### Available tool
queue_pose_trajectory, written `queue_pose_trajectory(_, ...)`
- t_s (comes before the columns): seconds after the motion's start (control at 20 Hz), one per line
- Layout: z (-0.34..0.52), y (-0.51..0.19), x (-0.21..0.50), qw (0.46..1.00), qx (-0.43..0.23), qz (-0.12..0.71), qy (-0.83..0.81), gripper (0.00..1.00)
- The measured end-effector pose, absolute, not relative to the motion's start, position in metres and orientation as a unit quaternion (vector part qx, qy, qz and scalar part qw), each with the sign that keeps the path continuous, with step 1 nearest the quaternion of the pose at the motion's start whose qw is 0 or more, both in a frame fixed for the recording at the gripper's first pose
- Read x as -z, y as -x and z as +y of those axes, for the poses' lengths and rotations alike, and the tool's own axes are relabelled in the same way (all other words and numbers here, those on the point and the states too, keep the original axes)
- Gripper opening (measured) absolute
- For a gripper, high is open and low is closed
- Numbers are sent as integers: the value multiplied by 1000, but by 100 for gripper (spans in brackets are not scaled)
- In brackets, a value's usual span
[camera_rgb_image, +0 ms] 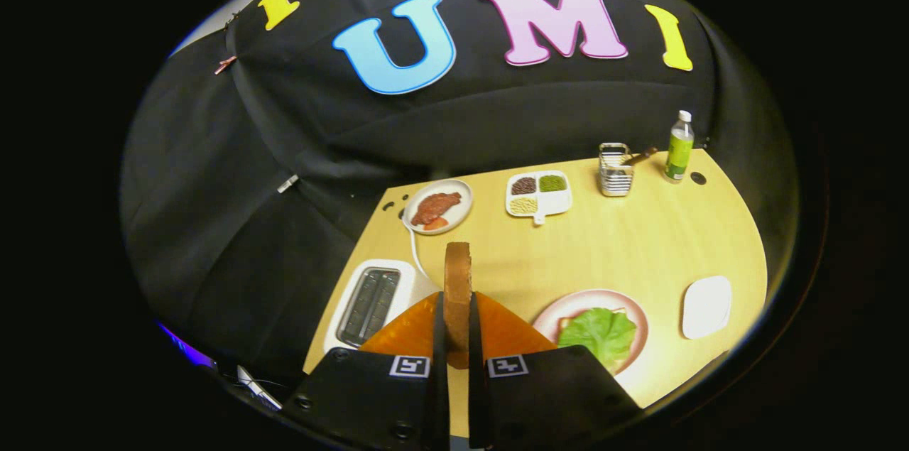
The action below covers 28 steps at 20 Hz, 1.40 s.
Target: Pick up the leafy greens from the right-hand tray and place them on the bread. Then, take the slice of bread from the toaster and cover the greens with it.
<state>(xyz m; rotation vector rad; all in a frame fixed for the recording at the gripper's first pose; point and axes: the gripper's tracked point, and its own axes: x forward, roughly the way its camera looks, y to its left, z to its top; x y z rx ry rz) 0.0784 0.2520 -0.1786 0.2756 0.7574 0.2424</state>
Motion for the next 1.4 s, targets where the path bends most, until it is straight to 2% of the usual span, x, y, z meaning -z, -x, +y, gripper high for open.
queue_pose_trajectory(0.6, 178, -73, 296, 868, -122, 428, -217, 15)
queue_pose_trajectory(1.0, 126, -63, 352, 852, -77, 469, -220, 15)
queue_pose_trajectory(1.1, 114, -60, 361, 847, -60, 477, -226, 23)
queue_pose_trajectory(1.15, 108, -58, 363, 846, -52, 480, -228, 33)
queue_pose_trajectory(1.25, 93, -54, 372, 845, -34, 487, -216, 46)
queue_pose_trajectory(1.3, 86, -52, 373, 848, -27, 486, -212, 48)
queue_pose_trajectory(1.4, 71, -59, 372, 856, -15, 475, -205, 82)
